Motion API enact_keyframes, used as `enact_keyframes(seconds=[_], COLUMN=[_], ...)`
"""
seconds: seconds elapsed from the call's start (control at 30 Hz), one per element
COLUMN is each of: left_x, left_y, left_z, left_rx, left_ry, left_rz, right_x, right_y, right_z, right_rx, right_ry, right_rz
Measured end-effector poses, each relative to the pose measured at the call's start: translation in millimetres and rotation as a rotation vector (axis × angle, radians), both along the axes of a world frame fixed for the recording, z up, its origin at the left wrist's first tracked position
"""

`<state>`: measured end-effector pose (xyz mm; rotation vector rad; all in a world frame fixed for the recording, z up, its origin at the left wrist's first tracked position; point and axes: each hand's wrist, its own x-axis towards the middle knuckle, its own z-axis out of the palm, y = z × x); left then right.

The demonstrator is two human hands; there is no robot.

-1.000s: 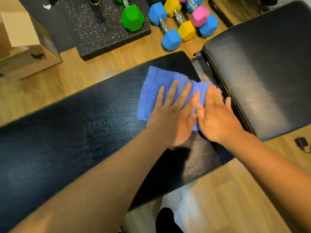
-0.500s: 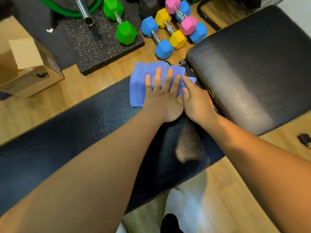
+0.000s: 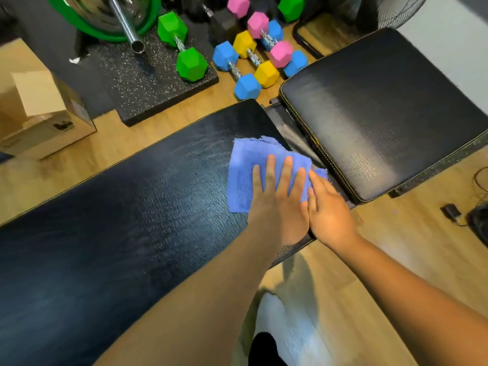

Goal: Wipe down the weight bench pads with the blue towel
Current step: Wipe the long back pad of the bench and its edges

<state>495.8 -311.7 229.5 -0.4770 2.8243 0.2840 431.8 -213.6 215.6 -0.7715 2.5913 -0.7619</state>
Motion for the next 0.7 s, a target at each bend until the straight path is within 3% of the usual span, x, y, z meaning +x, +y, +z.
enact_keyframes(seconds=[0.4,0.7], left_x=[71,206], left_y=[30,3], left_z=[-8,-8], left_rx=[0.008,0.103], left_ry=[0.079,0.109], left_rz=[-0.148,-0.102], right_x=[60,164], right_y=[37,7], right_z=[-9,-6], right_rx=[0.205,0.217], right_ry=[0.188,0.289], right_rz=[0.037,0.229])
